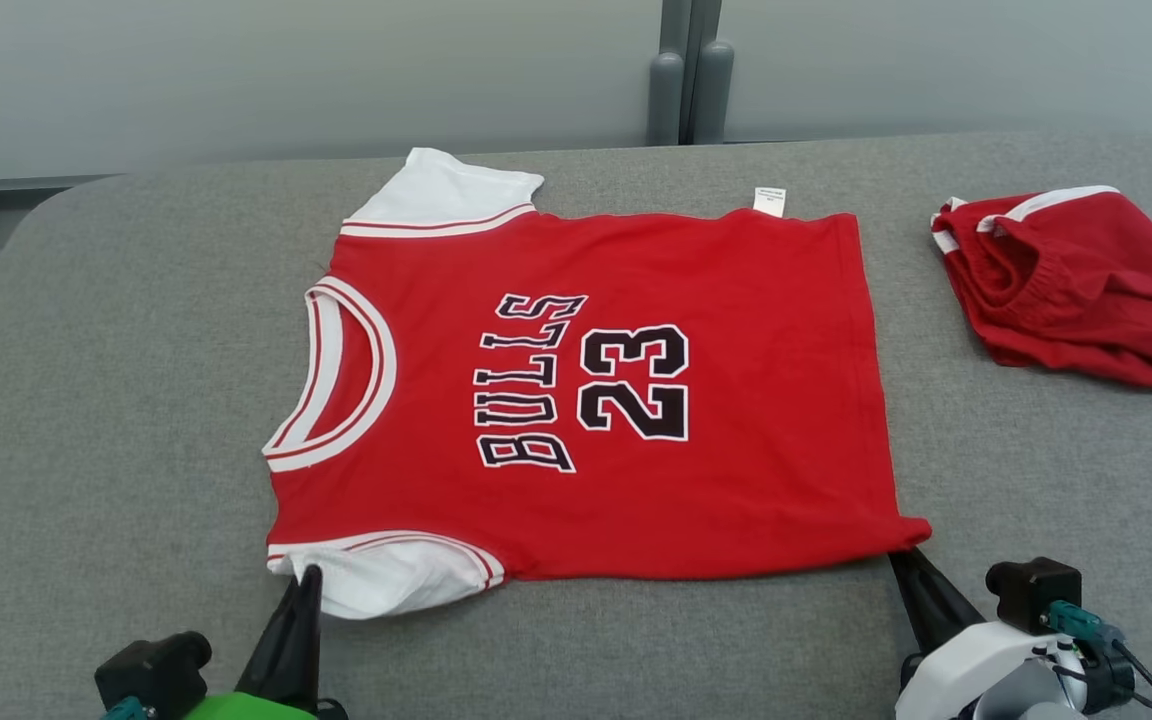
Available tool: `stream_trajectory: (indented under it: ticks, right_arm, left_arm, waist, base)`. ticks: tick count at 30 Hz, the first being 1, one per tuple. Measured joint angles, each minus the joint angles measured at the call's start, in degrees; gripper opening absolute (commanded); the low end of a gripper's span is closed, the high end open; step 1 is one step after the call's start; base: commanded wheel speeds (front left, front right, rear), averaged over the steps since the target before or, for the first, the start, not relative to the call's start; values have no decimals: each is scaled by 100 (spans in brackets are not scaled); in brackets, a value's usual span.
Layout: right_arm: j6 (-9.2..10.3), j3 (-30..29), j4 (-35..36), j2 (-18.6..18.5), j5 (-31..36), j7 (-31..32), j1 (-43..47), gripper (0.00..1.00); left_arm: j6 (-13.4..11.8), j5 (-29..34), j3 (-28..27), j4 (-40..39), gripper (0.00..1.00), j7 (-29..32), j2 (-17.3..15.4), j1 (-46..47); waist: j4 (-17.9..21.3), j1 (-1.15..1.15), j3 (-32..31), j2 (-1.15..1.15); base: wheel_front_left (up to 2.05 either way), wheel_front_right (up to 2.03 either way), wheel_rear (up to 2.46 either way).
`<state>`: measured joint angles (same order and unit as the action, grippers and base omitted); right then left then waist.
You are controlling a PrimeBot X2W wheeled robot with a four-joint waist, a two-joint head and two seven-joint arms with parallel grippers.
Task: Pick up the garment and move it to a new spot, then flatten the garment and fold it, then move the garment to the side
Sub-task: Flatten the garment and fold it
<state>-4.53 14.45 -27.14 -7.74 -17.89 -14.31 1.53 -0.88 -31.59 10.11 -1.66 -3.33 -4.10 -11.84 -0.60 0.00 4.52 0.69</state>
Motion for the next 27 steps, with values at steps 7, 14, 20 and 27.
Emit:
stream_trajectory:
  ticks: [7, 14, 20, 27]
  right_arm:
    - [-53, 144, 132, -197, 145, -2, -97, 0]
    - [-103, 172, 215, -377, 193, 24, -453, 0]
    - [-168, 342, 56, -509, 211, 471, -833, 0]
    - [-207, 623, -164, -601, 233, 1057, -1519, 0]
  left_arm:
    - [-13, 0, -53, -198, 0, -179, 7, 53]
    - [44, 47, 16, -182, 0, -352, 29, 700]
    - [71, 242, 80, 200, 0, -379, 34, 1427]
    - [11, 370, -98, 931, 0, -467, 35, 2196]
  waist:
    - [100, 0, 58, 0]
    - [140, 0, 131, 0]
    - [112, 0, 246, 0]
    - [122, 0, 433, 0]
  base:
    - [0, 0, 0]
    - [0, 0, 0]
    - [0, 0, 0]
    - [0, 0, 0]
